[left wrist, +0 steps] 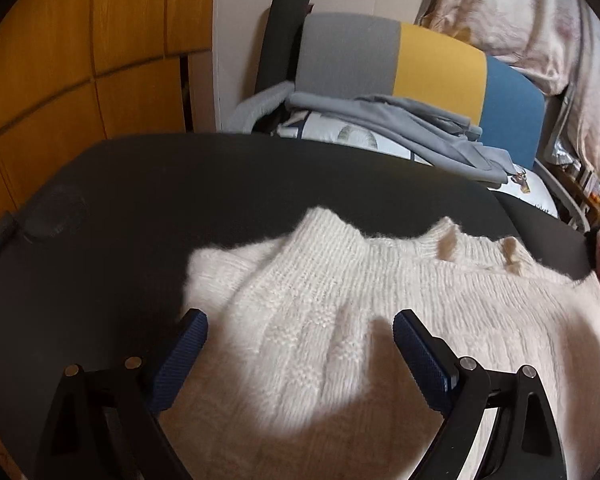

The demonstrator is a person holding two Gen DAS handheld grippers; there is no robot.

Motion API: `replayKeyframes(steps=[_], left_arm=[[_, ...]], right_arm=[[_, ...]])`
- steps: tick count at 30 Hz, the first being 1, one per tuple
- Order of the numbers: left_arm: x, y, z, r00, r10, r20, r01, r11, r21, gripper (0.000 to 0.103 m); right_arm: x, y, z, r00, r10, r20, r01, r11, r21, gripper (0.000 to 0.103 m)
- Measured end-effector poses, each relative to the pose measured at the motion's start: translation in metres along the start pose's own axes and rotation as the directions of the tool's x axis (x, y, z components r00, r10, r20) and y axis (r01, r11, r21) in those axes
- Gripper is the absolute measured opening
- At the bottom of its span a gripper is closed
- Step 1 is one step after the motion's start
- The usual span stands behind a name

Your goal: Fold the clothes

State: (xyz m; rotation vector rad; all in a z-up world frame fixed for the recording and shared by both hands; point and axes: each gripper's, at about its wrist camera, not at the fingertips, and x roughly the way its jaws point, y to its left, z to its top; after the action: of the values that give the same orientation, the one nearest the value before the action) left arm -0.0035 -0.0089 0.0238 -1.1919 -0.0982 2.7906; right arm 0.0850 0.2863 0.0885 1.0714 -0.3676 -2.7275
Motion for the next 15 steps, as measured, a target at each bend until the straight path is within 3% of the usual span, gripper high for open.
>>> replayKeyframes(steps=[2,3,6,9,11,14,15], left_arm=[[0.011,0.001,-0.003,0.999,-0.004,-0.038,0.003,1.0,-0.017,0.096],[0.012,0.002,-0.006,0.999,-0.012,-0.041,0.011,1.0,-0.027,0.097],[0.01,0.004,-0.009,0.999,-0.029,-0.039,0.028,0.999,-0.041,0.097],[0.007,-0.001,-0.004,0.998,-0.012,-0.059,0.011,1.0,-0.021,0.097],[0.003,-0.007,0.003,0.999,-0.014,-0.051,0.013,1.0,-0.008,0.097],[0.006,-0.019,0.013,1.0,-0.013,-0.025,0.014,0.999,0.044,0.098],[0.013,-0.022,0.012,0.999,-0.008,-0.043,0.011,0.997,0.075,0.1]], right_arm=[[0.039,0.022,0.018,0.991,0.119,-0.069,-0.121,0.992,-0.028,0.025],[0.057,0.03,0.023,0.985,0.135,-0.105,-0.141,0.989,-0.053,0.025],[0.122,0.062,0.039,0.975,0.051,-0.218,-0.098,0.973,-0.211,0.025],[0.168,0.078,0.041,0.957,-0.012,-0.289,-0.078,0.951,-0.298,0.025],[0.186,0.081,0.038,0.949,-0.033,-0.313,-0.066,0.952,-0.3,0.025],[0.191,0.063,0.035,0.956,-0.037,-0.292,-0.022,0.981,-0.195,0.008],[0.193,0.057,0.035,0.958,-0.039,-0.285,-0.008,0.987,-0.159,0.007]])
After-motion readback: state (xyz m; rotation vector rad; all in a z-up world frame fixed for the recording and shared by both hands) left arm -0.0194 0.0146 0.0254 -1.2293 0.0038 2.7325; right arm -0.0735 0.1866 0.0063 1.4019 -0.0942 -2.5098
